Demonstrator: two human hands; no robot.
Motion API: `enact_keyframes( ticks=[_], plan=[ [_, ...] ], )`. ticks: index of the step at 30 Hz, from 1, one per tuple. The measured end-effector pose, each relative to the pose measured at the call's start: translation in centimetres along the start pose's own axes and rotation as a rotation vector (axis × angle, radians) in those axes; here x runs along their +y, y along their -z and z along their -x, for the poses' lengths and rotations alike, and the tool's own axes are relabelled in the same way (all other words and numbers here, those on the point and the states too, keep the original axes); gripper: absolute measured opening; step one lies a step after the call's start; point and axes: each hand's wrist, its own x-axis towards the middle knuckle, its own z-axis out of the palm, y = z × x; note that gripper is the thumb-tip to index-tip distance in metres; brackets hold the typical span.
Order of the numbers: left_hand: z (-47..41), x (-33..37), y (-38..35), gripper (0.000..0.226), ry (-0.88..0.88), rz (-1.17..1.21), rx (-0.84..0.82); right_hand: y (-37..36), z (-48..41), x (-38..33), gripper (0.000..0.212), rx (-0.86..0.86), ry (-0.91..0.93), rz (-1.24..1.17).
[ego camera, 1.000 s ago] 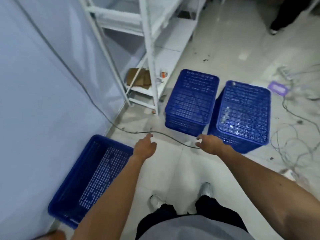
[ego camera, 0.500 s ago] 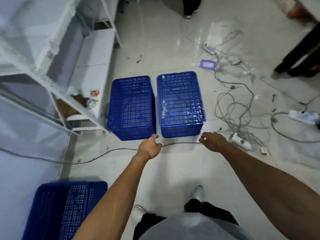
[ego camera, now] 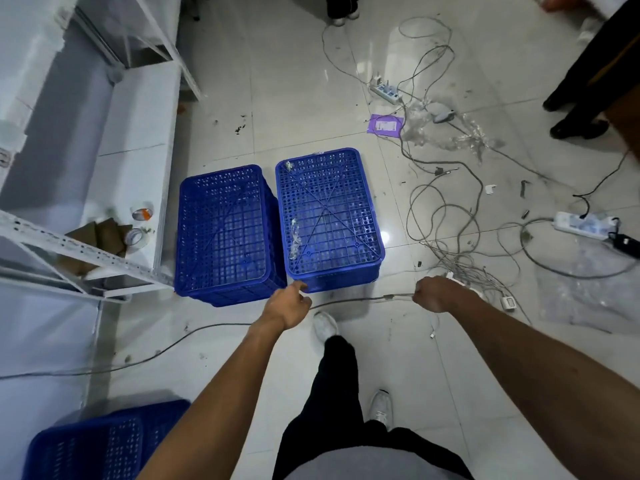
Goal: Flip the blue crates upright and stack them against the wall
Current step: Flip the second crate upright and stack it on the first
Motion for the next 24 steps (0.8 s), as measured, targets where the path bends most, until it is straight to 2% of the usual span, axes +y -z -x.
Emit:
enact_keyframes(
  ticks=[3,8,12,15,18,21,24],
  plan=[
    [-5.3,-0.2,1.9,0.039,0.014,0.103,0.002,2.0,-3.7,-1.4,0.041,-0.002,0.033,0.034],
    [-15.1,-0.7,4.7,0.031,-0.013,0.150,-0.065,4.7,-9.9,-1.7,0.044,-0.060,-0.057,0.041],
    [-21.4,-1.4,7.8,0.029,-0.050,-0.029,-0.101,7.4,-14.5,-2.0,0.048,-0.088,-0.133,0.009],
    [-24.9,-2.1,9.4,0.040,-0.060,-0.170,-0.050,9.7,-18.2,-3.6,0.044,-0.071,-0.124,-0.031],
    [-28.0,-3.5,8.7,0.047,-0.071,-0.189,-0.041,10.9,-23.0,-5.0,0.038,-0.075,-0.101,-0.064],
    [-31.5,-4.8,6.4,0.054,0.015,-0.055,-0.068,11.0,-28.2,-5.7,0.033,-0.096,-0.081,-0.067],
    [-34.4,-5.8,3.3,0.059,0.106,-0.024,-0.156,10.7,-33.2,-5.9,0.028,-0.095,-0.031,-0.050]
  ],
)
